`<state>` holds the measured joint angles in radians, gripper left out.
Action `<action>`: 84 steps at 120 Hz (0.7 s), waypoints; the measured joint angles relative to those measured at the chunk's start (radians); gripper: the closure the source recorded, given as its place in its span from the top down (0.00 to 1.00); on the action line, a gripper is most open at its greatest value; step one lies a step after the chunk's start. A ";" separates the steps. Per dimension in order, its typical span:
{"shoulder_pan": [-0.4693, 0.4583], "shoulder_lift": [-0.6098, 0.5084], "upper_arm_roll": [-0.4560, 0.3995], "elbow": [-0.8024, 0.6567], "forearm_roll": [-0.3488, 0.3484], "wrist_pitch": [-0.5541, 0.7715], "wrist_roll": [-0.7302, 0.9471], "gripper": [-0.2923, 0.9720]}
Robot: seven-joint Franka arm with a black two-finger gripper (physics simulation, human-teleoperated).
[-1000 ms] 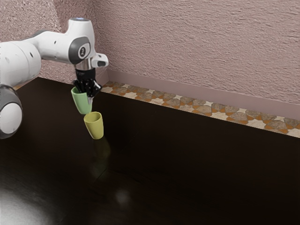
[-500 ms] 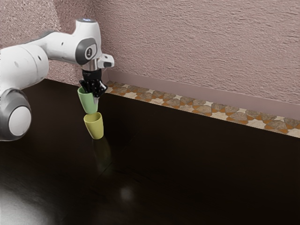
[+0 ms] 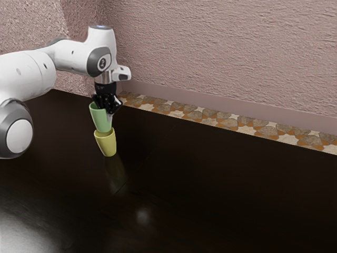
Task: Place the left cup onto the right cup
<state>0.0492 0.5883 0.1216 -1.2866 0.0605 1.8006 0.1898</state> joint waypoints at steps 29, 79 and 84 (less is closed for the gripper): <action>-0.002 0.000 0.002 -0.027 -0.003 0.015 -0.002 0.15; -0.002 0.000 0.003 -0.038 -0.015 0.020 -0.001 0.55; -0.002 0.000 0.003 -0.038 -0.016 0.019 -0.001 0.59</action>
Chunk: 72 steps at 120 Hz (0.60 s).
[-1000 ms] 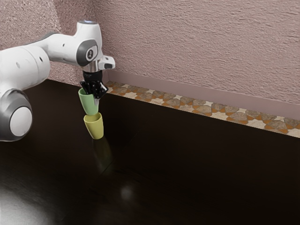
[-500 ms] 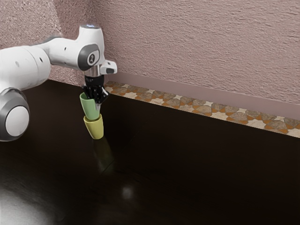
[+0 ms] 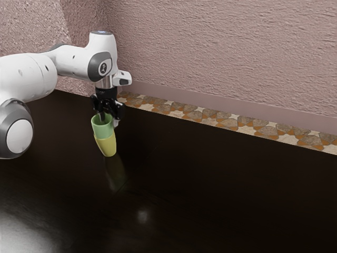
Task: Place the left cup onto the right cup
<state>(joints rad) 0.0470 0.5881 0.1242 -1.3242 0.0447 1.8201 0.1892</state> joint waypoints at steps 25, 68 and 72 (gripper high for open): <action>0.001 -0.040 0.003 -0.014 0.000 -0.001 0.003 0.70; -0.011 -0.123 0.003 -0.028 0.008 -0.005 0.010 0.76; -0.013 -0.142 0.003 -0.043 0.009 -0.007 0.010 0.76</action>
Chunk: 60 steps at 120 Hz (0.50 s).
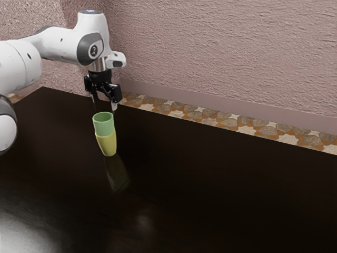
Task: Place the left cup onto the right cup
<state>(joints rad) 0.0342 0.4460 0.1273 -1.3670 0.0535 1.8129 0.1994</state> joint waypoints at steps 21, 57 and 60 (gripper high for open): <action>-0.003 -0.135 -0.005 -0.120 -0.006 -0.011 0.002 0.76; -0.034 -0.292 -0.009 -0.205 -0.009 -0.084 0.005 0.77; -0.038 -0.297 -0.009 -0.206 -0.009 -0.089 0.005 0.77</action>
<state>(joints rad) -0.0039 0.1490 0.1181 -1.5726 0.0447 1.7243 0.2042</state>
